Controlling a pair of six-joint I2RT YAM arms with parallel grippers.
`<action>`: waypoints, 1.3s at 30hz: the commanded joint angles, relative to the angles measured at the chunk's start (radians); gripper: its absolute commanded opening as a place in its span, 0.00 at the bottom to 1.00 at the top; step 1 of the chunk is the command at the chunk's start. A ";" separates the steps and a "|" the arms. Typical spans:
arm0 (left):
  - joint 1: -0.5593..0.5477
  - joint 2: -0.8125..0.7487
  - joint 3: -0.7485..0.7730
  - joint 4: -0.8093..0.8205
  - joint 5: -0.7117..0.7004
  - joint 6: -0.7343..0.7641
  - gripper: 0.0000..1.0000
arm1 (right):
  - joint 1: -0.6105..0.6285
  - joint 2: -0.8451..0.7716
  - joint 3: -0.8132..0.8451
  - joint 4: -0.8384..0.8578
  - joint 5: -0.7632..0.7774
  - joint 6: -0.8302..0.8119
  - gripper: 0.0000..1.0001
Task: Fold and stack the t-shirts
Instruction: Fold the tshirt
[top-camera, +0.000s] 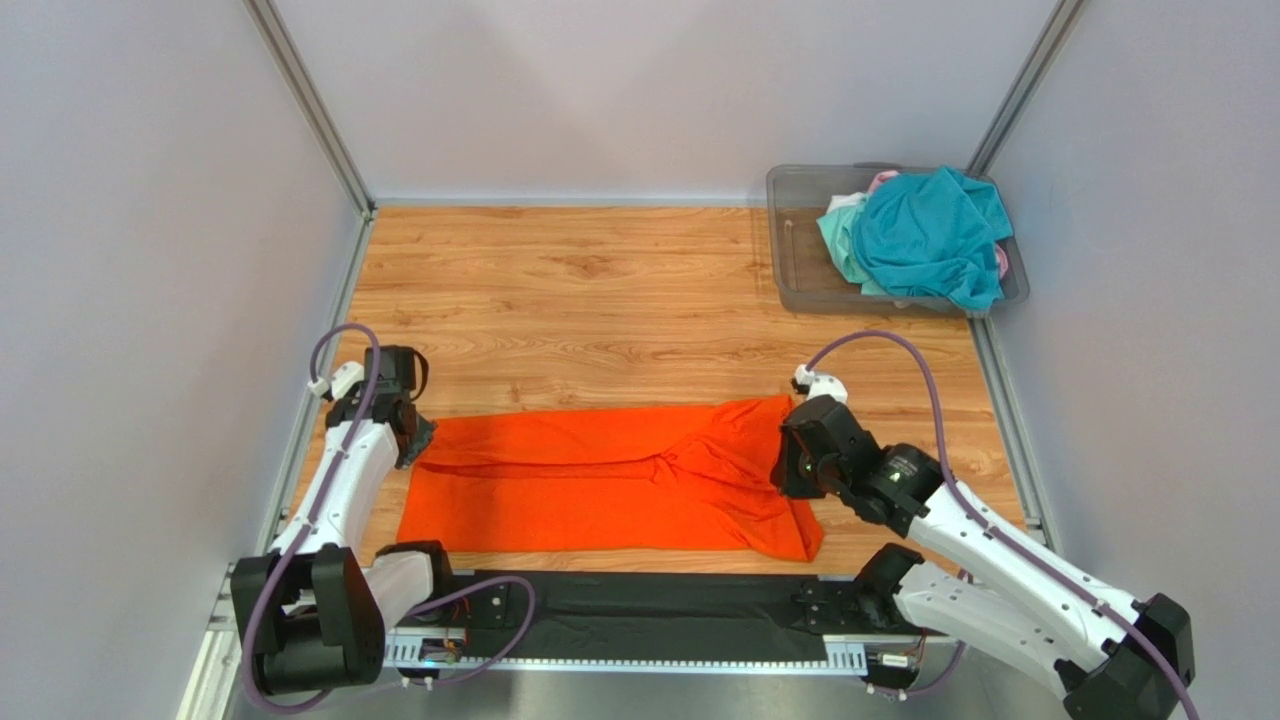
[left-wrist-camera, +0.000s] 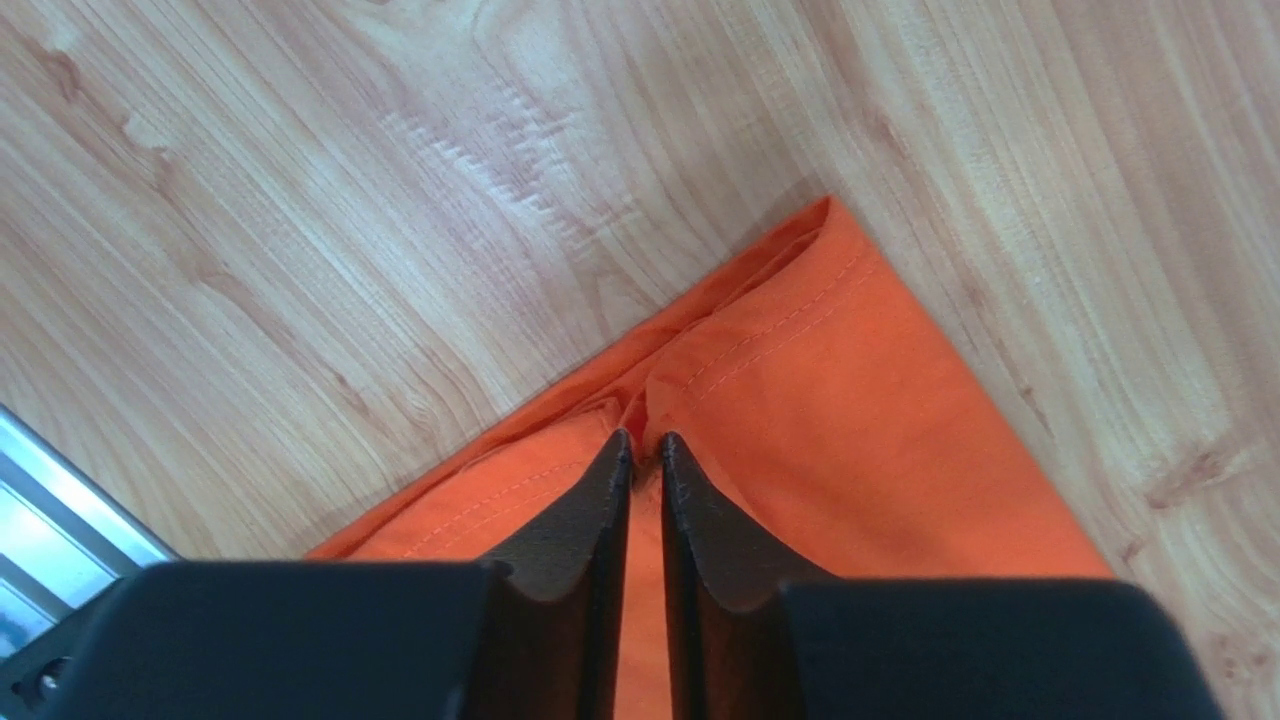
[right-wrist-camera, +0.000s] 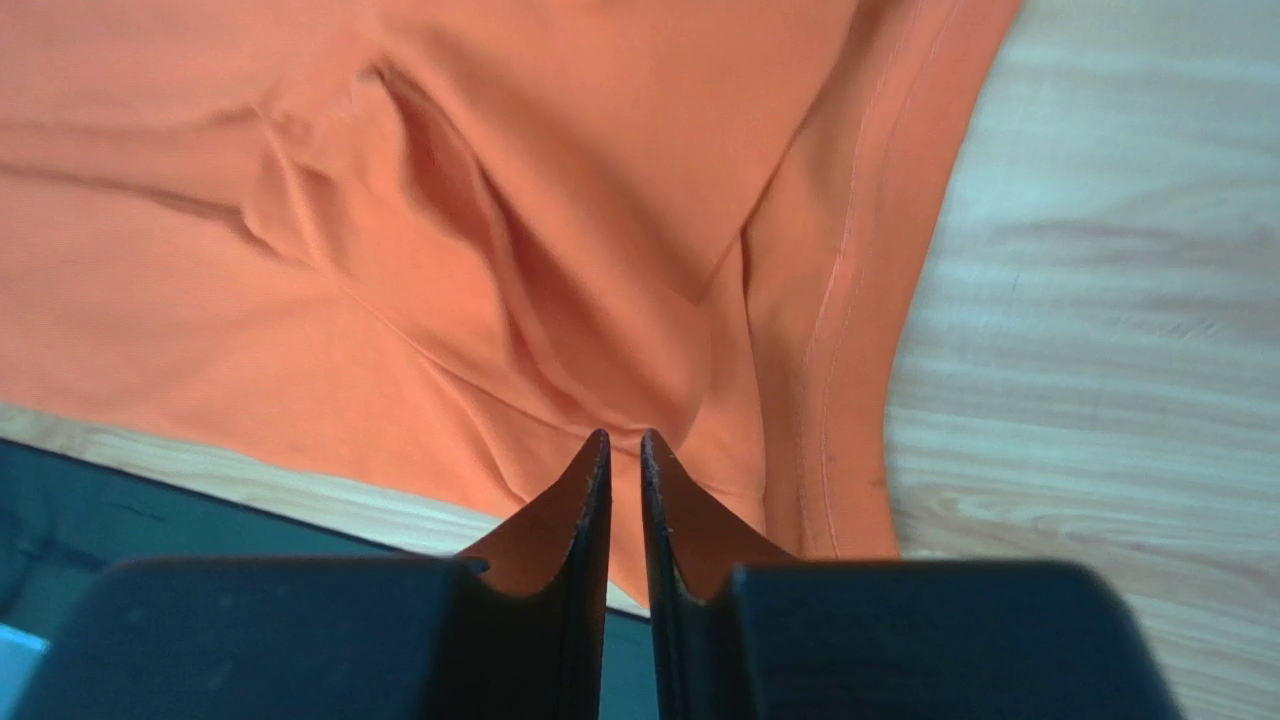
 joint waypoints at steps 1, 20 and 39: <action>0.010 -0.016 0.002 -0.016 -0.028 -0.018 0.23 | 0.006 -0.026 -0.059 0.024 -0.088 0.101 0.15; 0.010 -0.256 -0.026 0.092 0.515 0.073 1.00 | 0.010 0.131 0.095 0.238 -0.226 -0.106 1.00; 0.009 0.048 -0.125 0.253 0.501 0.137 1.00 | 0.027 0.698 0.235 0.423 -0.343 -0.134 1.00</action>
